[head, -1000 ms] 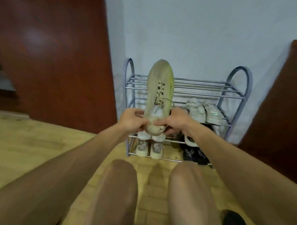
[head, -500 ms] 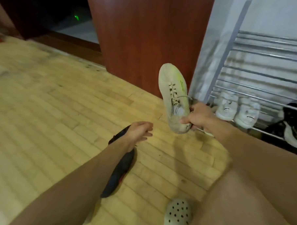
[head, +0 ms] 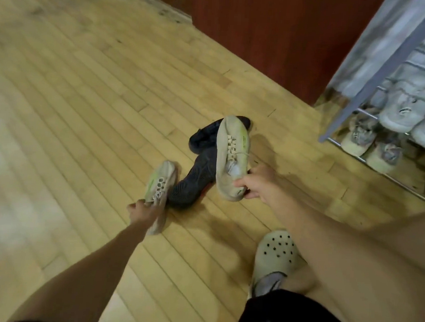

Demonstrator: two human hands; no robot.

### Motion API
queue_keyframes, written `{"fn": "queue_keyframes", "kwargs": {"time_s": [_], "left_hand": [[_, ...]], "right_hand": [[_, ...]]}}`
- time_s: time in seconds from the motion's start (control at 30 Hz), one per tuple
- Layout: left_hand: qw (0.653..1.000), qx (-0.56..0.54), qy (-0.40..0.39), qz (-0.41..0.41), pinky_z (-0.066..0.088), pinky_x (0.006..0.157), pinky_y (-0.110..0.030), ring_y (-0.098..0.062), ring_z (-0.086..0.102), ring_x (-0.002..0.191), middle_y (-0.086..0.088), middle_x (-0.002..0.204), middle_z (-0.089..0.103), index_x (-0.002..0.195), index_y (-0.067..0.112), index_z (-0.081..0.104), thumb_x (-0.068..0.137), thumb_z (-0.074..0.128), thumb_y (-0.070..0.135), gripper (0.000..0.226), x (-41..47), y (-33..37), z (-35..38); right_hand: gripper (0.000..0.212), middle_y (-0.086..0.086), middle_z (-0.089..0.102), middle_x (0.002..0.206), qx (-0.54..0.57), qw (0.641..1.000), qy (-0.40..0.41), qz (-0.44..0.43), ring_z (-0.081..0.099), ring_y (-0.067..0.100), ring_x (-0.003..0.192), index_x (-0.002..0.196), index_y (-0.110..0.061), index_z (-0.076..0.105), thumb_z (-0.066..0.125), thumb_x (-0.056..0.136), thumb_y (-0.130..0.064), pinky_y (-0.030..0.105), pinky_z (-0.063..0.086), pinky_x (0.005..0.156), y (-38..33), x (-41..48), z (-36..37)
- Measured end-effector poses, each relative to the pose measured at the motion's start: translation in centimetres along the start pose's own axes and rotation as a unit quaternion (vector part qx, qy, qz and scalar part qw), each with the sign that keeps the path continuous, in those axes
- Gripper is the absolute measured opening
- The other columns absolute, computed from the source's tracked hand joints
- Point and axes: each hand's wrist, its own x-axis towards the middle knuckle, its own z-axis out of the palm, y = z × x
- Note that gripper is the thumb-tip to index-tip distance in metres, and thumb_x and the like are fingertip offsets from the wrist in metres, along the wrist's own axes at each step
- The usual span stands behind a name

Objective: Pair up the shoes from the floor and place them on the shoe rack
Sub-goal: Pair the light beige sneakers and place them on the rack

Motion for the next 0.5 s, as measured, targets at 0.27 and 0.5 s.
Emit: {"fn": "queue_keyframes", "kwargs": {"time_s": [0.27,0.5], "left_hand": [[0.996,0.020,-0.049,0.077,0.049,0.079,-0.041,-0.035,0.057,0.103,-0.018,0.122,0.055,0.130,0.009,0.051,0.085,0.057,0.031,0.051,-1.8,-5.1,0.6],[0.993,-0.070,0.096,0.001,0.044,0.090,-0.036,-0.039,0.053,0.106,-0.022,0.131,0.040,0.127,0.011,0.054,0.085,0.062,0.027,0.046,1.2,-5.5,0.1]], "right_hand": [[0.031,0.005,0.074,0.084,-0.095,0.995,0.019,-0.033,0.072,0.020,0.075,0.098,-0.013,0.073,0.082,0.068,-0.012,0.038,0.062,0.071,3.0,-1.2,1.8],[0.034,0.003,0.075,0.086,-0.135,0.989,0.006,-0.057,0.071,0.016,0.071,0.100,-0.017,0.072,0.083,0.067,-0.019,0.034,0.062,0.066,3.1,-0.8,2.5]]}}
